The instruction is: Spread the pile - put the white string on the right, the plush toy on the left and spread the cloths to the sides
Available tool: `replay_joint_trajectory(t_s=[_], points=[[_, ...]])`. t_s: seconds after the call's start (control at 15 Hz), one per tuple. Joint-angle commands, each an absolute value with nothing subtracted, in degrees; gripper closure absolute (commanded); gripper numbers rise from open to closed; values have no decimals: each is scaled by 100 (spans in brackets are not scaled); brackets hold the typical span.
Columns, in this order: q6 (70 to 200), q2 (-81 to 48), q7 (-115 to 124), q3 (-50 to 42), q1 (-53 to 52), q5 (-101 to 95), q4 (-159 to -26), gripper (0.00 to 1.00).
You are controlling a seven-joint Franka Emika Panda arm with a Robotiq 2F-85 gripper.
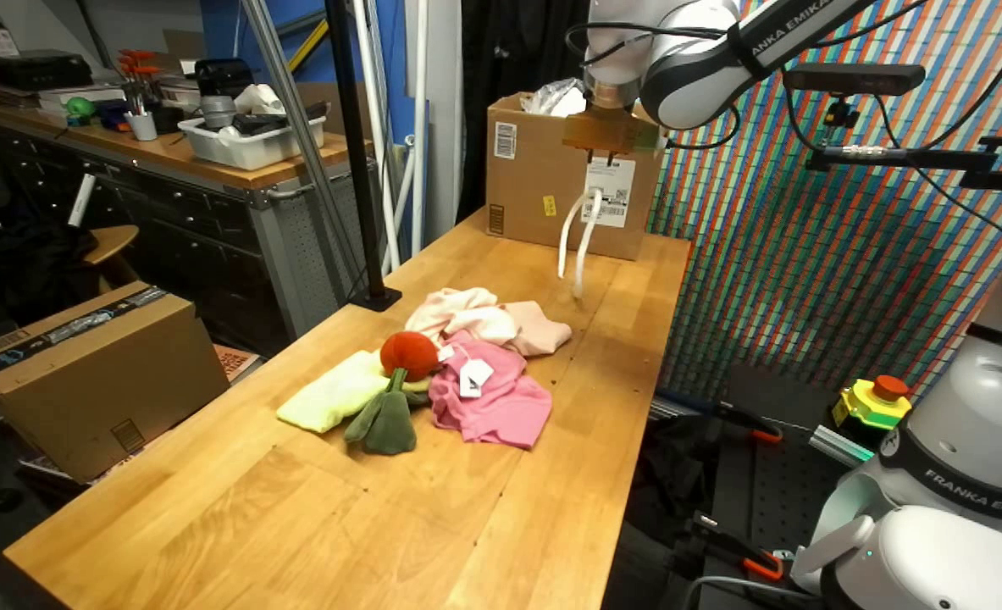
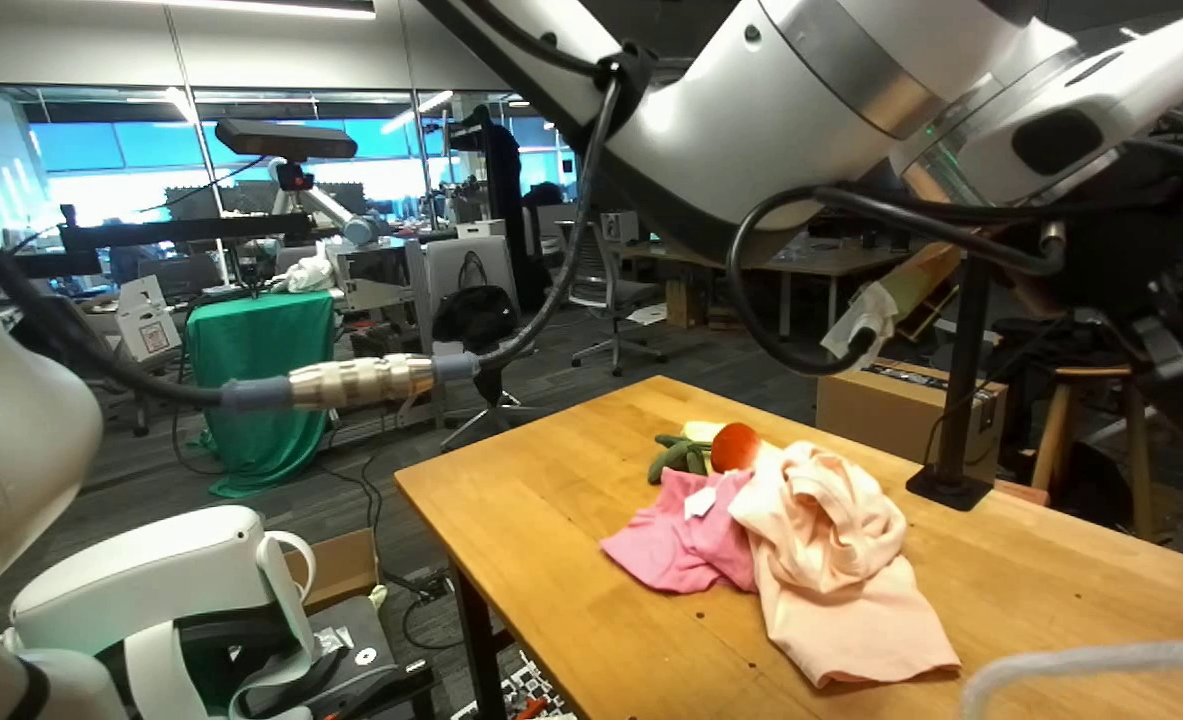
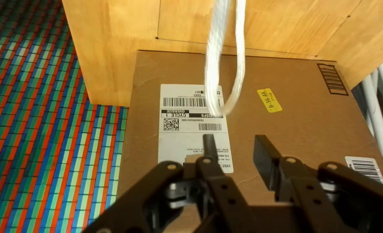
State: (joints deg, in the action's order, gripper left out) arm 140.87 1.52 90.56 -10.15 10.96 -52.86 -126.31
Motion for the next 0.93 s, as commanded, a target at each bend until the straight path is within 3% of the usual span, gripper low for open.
replay_joint_trajectory(t_s=[0.0,0.27,0.87], points=[[13829,65,8994,-1011,1088,-5351,-12458,32],[13520,53,8967,-987,1052,-5290,-12492,2],[13761,414,7113,-605,632,-3761,-13182,0]])
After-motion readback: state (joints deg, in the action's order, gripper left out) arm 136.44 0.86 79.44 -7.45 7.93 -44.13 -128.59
